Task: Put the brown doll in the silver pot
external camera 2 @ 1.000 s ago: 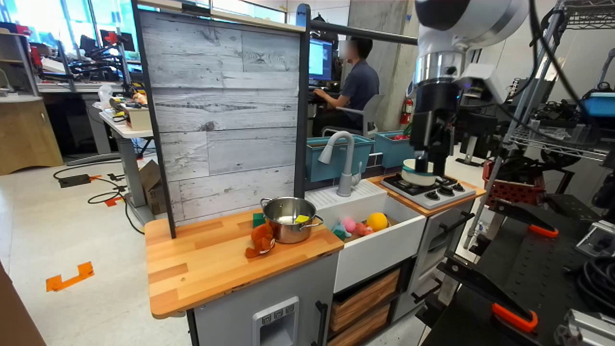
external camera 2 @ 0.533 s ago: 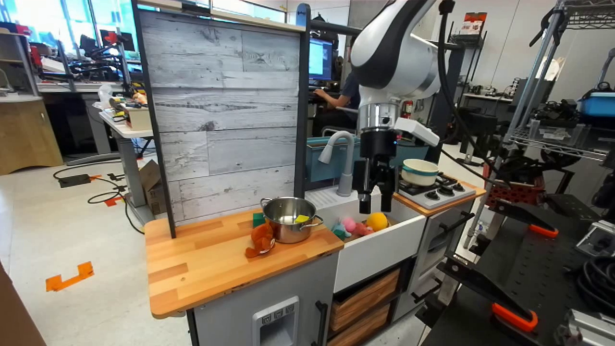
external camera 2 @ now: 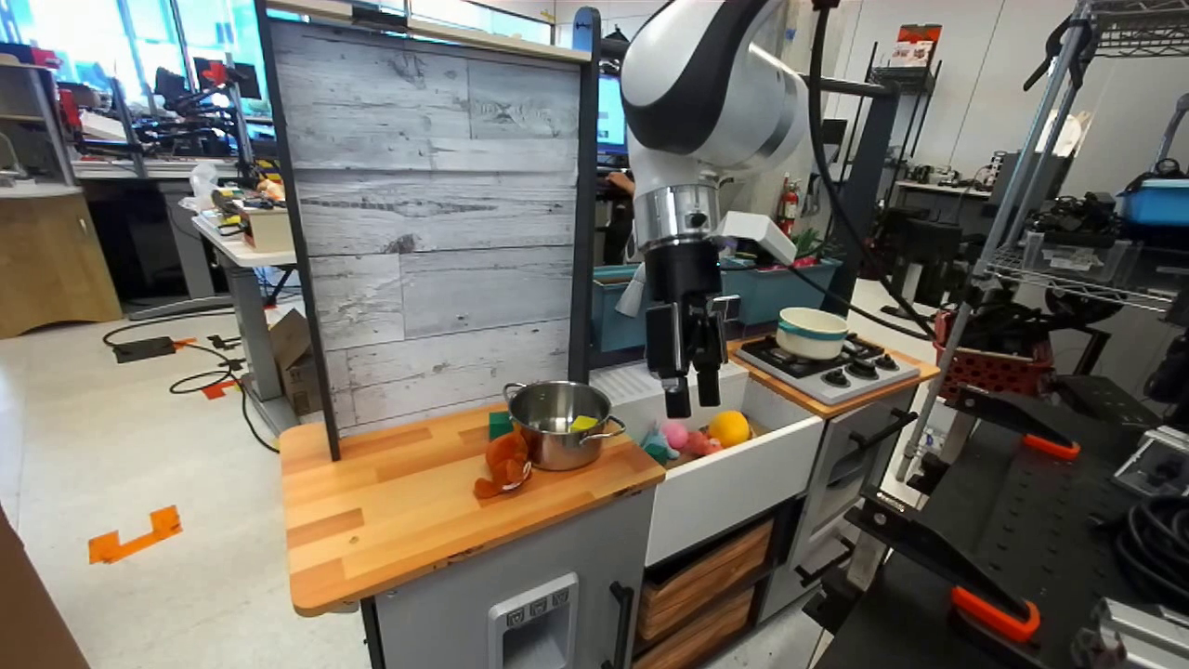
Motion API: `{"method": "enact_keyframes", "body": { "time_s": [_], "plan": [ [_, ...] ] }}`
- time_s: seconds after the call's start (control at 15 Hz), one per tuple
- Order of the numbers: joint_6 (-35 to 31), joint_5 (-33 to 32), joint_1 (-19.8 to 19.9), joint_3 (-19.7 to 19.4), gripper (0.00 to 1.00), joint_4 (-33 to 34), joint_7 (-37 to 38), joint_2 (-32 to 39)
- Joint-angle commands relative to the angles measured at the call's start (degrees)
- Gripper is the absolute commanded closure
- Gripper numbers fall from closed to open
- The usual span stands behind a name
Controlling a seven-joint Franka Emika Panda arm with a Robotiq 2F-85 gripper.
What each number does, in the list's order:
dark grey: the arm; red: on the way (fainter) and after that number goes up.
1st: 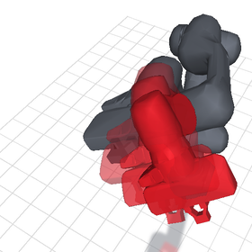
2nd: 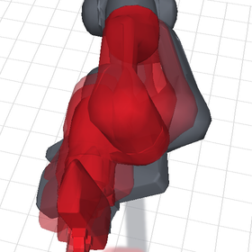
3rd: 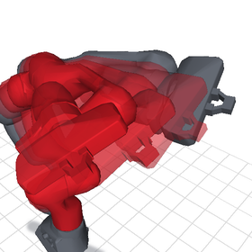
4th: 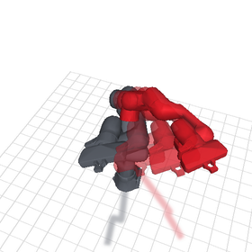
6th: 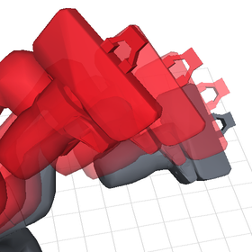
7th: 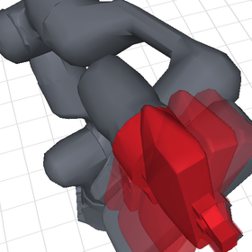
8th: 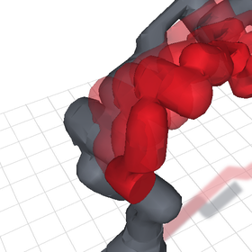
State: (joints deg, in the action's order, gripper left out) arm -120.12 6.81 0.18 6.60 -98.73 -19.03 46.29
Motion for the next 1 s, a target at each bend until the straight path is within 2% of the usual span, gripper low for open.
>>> {"method": "enact_keyframes", "body": {
  "time_s": [0.0, 0.27, 0.53, 0.67, 0.93],
  "plan": [
    [-6.6, -3.3, -2.5, -0.4, 0.0, 1.2, 2.3, 3.0],
    [-22.3, -1.4, -3.1, -0.1, 0.0, 3.9, 7.1, 7.4],
    [-30.2, -2.1, -3.7, -1.5, 0.0, 8.7, 12.8, 11.0],
    [-27.2, -2.7, -3.9, -1.9, 0.0, 10.3, 14.0, 11.4],
    [-13.8, -2.5, -3.4, 0.0, 0.0, 11.9, 12.5, 9.8]
  ]
}}
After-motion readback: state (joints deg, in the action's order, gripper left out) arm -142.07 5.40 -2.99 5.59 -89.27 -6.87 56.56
